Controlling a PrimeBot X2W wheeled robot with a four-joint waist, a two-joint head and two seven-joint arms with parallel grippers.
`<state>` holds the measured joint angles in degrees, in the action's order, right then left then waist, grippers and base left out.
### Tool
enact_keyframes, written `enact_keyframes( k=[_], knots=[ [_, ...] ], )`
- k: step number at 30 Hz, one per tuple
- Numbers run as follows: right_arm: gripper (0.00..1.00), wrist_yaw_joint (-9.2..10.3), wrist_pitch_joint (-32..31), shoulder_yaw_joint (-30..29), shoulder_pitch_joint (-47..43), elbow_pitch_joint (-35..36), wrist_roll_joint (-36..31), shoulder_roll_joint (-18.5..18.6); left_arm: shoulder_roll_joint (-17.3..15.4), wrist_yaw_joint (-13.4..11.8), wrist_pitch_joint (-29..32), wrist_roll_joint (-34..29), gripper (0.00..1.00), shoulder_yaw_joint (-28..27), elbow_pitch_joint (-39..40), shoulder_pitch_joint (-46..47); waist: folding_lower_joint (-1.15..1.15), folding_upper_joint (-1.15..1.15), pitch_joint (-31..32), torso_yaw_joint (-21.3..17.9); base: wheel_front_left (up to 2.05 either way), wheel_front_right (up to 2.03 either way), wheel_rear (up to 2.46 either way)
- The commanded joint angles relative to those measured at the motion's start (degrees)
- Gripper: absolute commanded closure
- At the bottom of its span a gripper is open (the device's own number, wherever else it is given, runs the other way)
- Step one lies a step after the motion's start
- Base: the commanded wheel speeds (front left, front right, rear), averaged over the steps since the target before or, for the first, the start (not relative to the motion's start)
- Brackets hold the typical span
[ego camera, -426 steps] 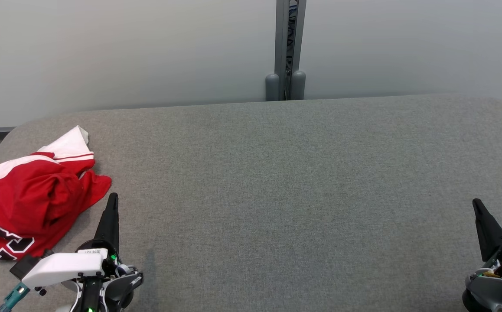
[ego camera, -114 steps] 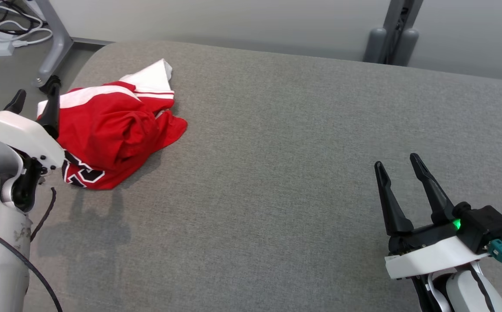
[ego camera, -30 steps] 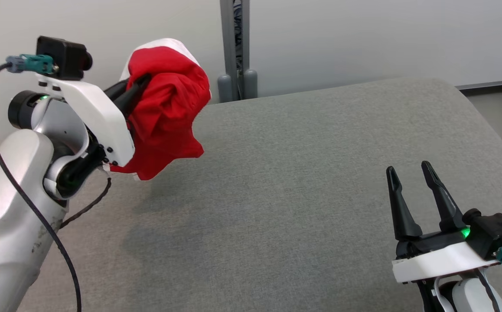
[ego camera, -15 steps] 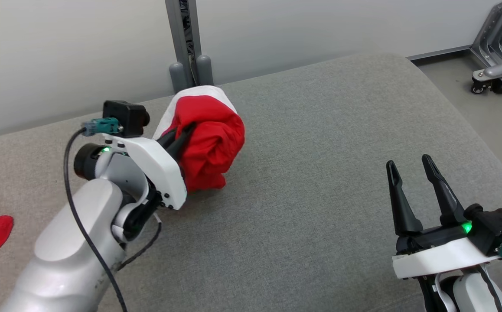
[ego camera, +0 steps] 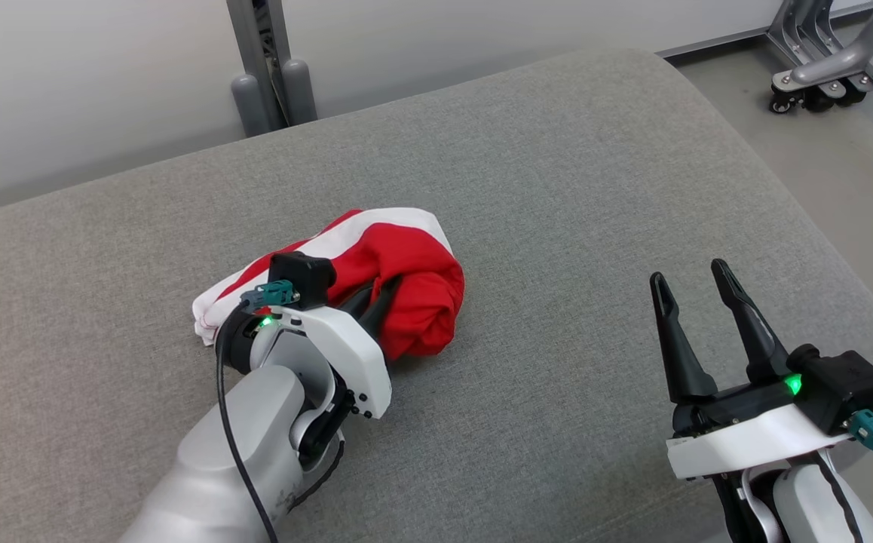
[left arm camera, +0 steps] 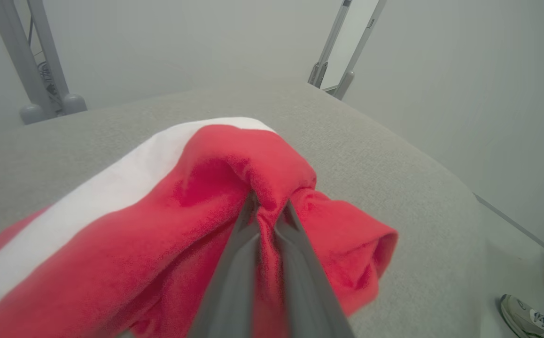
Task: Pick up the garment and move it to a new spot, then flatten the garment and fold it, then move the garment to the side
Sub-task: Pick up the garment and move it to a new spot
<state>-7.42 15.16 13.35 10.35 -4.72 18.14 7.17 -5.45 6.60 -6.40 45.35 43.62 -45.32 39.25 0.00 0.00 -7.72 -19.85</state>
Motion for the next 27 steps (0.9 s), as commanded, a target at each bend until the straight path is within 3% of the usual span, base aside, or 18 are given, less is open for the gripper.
enact_keyframes(
  k=[1,7,13,20,27],
  knots=[
    [0.0,-0.13,0.1,-0.1,0.8,-0.3,0.3,0.3,0.2,0.4,-0.8,0.2,0.0,0.4,-1.6,0.8,0.0,0.0,-0.4,-0.4,0.0,0.0,0.0],
    [0.0,-0.13,0.1,-0.5,0.4,-0.7,0.0,0.6,1.7,0.9,-4.6,1.8,0.0,2.6,-6.4,2.4,0.0,0.0,0.1,0.8,0.0,0.0,0.0],
    [0.0,-0.13,0.1,-0.9,-0.4,-0.8,0.0,0.5,1.9,1.0,-6.9,3.5,0.0,4.7,-5.6,3.5,0.0,0.0,1.6,4.0,0.0,0.0,0.0],
    [0.0,-0.13,0.1,-2.1,-1.8,-0.7,-0.2,0.3,-1.1,0.7,-8.4,2.2,0.0,4.4,-3.1,2.4,0.0,0.0,3.6,8.2,0.0,0.0,0.0],
    [0.0,-0.12,0.1,-3.8,-3.3,-0.1,-0.5,0.0,-5.7,-3.4,-8.8,-0.3,0.0,-0.6,5.6,-2.5,0.0,0.0,4.4,10.8,0.0,0.0,0.0]
  ],
)
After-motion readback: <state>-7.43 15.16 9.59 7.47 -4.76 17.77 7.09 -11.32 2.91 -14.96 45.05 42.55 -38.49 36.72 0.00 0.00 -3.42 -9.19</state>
